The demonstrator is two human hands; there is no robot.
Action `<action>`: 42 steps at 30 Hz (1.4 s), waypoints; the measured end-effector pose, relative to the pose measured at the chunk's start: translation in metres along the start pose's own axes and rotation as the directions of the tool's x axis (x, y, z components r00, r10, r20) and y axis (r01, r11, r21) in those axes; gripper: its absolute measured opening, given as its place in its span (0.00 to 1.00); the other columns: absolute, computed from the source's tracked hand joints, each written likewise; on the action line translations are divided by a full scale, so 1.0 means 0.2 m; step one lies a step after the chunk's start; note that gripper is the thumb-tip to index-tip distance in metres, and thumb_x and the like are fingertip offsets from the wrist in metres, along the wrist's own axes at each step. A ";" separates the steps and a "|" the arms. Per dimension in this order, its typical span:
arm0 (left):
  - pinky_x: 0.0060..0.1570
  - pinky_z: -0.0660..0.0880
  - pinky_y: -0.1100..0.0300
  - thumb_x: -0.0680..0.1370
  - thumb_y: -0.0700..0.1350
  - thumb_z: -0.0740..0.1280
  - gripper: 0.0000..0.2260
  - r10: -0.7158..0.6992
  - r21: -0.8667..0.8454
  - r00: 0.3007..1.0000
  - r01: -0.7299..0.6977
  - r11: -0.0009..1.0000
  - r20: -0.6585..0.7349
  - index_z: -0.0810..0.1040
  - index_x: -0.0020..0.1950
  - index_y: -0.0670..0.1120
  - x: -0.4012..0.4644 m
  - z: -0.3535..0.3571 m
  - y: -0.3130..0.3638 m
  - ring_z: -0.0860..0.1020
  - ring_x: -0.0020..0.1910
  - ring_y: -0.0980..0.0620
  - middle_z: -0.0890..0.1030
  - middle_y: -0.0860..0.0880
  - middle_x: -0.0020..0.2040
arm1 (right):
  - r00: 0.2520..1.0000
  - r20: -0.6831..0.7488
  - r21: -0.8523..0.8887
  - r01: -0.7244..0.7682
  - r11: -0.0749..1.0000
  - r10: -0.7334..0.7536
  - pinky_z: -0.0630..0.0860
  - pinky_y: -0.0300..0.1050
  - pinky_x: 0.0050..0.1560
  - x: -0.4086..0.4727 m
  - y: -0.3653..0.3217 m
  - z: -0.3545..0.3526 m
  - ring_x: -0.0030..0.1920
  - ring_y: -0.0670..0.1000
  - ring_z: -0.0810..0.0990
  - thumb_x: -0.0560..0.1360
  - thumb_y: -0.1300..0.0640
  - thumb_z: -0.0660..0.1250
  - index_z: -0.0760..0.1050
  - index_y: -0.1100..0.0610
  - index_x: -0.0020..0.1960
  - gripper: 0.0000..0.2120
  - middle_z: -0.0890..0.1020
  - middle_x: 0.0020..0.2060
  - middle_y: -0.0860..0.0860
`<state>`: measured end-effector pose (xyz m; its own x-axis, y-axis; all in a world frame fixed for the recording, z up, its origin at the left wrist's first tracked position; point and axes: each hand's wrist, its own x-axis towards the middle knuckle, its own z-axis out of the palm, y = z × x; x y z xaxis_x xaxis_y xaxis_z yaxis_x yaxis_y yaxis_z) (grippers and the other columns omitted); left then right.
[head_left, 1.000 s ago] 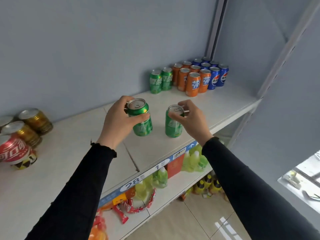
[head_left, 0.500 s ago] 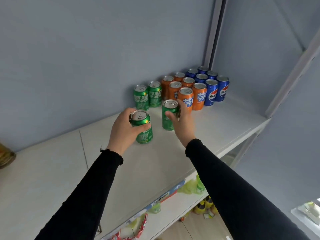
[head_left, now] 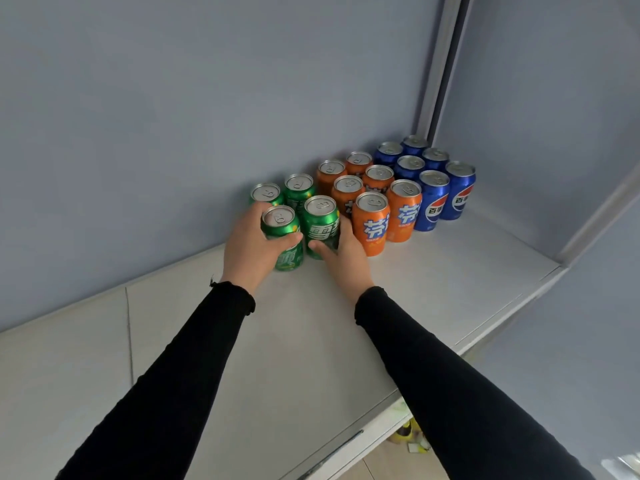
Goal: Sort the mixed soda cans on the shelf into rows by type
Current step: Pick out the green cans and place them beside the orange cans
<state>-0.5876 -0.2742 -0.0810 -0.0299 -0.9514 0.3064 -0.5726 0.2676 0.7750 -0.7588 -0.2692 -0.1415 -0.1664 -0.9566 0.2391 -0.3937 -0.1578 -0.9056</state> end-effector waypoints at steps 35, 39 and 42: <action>0.62 0.65 0.64 0.80 0.52 0.67 0.18 -0.195 0.413 0.946 0.291 0.863 -0.259 0.75 0.69 0.52 -0.85 -0.29 0.06 0.70 0.67 0.54 0.75 0.55 0.66 | 0.881 0.378 -0.135 0.356 0.925 -0.284 0.64 0.50 0.71 -0.55 -0.27 0.04 0.72 0.57 0.62 0.77 0.53 0.69 0.69 0.56 0.72 0.25 0.67 0.74 0.55; 0.61 0.67 0.63 0.81 0.53 0.67 0.17 -0.160 0.541 0.938 0.310 0.782 -0.307 0.76 0.68 0.52 -1.17 -0.60 -0.01 0.70 0.66 0.54 0.77 0.55 0.65 | 0.798 0.492 -0.139 0.465 0.874 -0.346 0.66 0.52 0.71 -0.81 -0.45 0.27 0.74 0.56 0.62 0.78 0.50 0.67 0.71 0.54 0.71 0.22 0.67 0.74 0.54; 0.61 0.71 0.59 0.80 0.52 0.67 0.16 -0.155 0.577 0.928 0.335 0.745 -0.339 0.77 0.67 0.51 -1.43 -0.85 -0.09 0.71 0.65 0.52 0.78 0.54 0.64 | 0.755 0.536 -0.139 0.521 0.842 -0.378 0.67 0.53 0.70 -1.04 -0.59 0.46 0.74 0.56 0.63 0.79 0.49 0.66 0.72 0.52 0.70 0.21 0.69 0.74 0.52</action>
<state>-0.4296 0.0193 -0.0884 0.3389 -0.8724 0.3521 -0.9091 -0.2073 0.3613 -0.5946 -0.0734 -0.1169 0.5081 -0.7935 0.3349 -0.5443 -0.5972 -0.5892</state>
